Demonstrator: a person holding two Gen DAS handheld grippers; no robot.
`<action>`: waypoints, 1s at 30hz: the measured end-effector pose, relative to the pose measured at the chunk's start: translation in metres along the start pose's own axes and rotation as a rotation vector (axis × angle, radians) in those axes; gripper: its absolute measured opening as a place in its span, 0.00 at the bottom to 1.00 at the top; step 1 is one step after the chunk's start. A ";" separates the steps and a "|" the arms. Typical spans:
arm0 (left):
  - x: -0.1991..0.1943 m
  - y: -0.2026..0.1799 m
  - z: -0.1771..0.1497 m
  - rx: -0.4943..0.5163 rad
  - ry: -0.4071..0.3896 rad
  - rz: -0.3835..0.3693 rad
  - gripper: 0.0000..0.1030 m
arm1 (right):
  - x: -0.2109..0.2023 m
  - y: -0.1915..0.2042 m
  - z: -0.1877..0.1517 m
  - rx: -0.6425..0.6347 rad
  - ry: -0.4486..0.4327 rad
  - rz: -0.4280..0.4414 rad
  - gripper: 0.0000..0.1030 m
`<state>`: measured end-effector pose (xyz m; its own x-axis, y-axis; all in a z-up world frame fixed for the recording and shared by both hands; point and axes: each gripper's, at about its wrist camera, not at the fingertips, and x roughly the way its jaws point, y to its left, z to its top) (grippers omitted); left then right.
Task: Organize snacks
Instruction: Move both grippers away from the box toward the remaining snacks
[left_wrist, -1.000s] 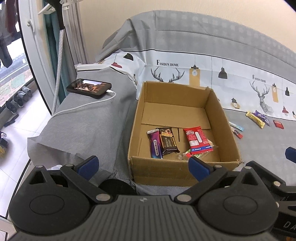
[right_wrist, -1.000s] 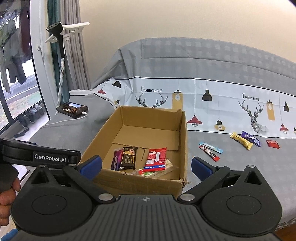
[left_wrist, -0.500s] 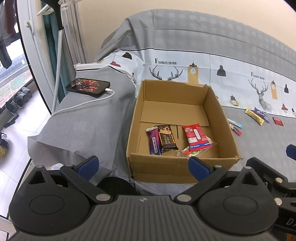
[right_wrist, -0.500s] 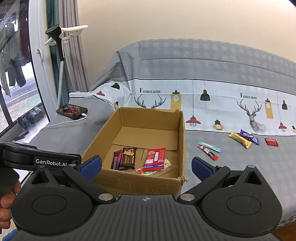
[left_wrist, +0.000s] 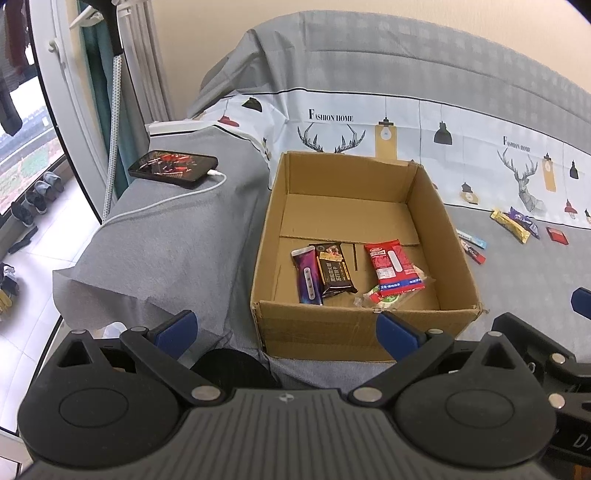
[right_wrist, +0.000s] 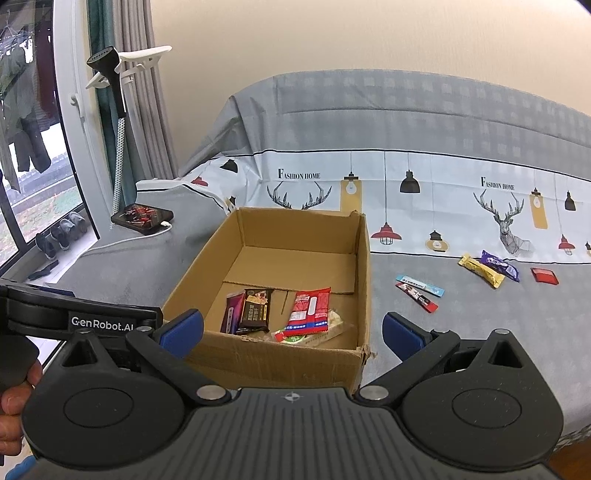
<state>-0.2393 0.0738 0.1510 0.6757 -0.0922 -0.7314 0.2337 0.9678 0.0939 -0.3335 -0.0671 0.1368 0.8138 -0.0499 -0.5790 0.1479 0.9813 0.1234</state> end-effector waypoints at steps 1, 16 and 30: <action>0.001 0.000 0.000 0.001 0.002 0.001 1.00 | 0.001 -0.001 0.000 0.002 0.002 0.000 0.99; 0.019 -0.025 0.015 0.045 0.047 0.013 1.00 | 0.014 -0.031 -0.001 0.083 0.018 -0.001 0.99; 0.047 -0.107 0.059 0.134 0.093 -0.065 1.00 | 0.016 -0.138 -0.004 0.249 0.003 -0.170 0.99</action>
<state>-0.1915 -0.0474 0.1462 0.5899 -0.1257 -0.7976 0.3701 0.9200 0.1287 -0.3431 -0.2022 0.1068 0.7642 -0.2083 -0.6105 0.4151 0.8832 0.2183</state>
